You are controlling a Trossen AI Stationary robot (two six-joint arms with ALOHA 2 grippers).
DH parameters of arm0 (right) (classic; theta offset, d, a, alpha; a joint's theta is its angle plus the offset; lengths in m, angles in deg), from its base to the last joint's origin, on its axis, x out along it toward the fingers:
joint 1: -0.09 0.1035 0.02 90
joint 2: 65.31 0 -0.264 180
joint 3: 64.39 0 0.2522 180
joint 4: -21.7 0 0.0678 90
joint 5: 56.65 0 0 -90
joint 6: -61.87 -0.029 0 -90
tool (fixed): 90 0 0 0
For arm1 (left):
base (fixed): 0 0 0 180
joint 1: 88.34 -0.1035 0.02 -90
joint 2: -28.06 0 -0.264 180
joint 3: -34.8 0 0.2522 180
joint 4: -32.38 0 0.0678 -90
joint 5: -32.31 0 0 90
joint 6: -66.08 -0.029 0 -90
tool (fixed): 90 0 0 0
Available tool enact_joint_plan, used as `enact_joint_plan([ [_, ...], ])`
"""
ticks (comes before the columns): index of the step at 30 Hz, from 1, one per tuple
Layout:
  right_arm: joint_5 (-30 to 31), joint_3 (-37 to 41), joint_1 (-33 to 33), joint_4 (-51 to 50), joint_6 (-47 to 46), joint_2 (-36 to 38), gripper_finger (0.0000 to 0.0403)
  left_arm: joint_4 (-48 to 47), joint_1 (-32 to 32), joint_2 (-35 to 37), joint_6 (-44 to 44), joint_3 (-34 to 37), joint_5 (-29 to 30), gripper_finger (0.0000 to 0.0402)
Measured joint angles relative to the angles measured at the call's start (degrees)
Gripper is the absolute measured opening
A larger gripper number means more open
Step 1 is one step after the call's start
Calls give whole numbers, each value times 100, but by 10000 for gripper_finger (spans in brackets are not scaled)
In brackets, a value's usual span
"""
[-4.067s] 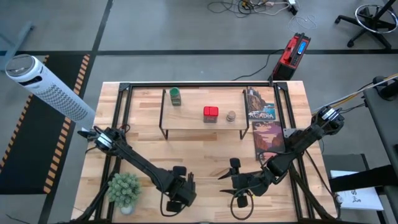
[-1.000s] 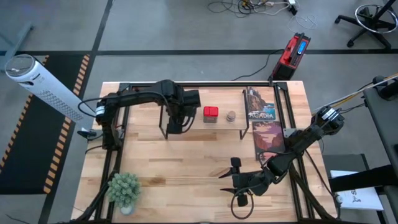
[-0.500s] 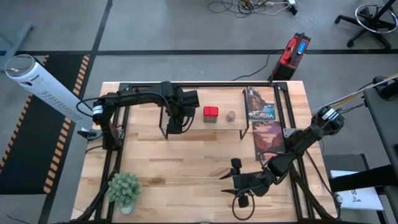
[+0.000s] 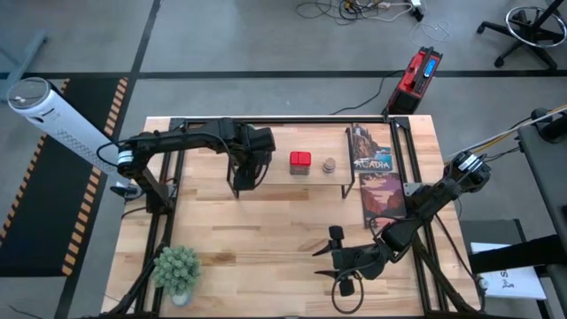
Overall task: Shelf spices
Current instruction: Put the black seasoning can on the shelf
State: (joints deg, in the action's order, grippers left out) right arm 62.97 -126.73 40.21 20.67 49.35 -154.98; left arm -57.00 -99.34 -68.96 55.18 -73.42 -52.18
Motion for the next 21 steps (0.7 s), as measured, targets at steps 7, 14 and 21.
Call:
enact_joint_plan([
  [7,1,0,0,0,3,0,199,49,2,9,-17,-44,1,217],
  [14,2,0,0,-2,5,0,199,14,2,60,-56,-47,187,250],
  [21,47,0,0,0,59,0,199,-211,7,118,-63,-494,286,248],
])
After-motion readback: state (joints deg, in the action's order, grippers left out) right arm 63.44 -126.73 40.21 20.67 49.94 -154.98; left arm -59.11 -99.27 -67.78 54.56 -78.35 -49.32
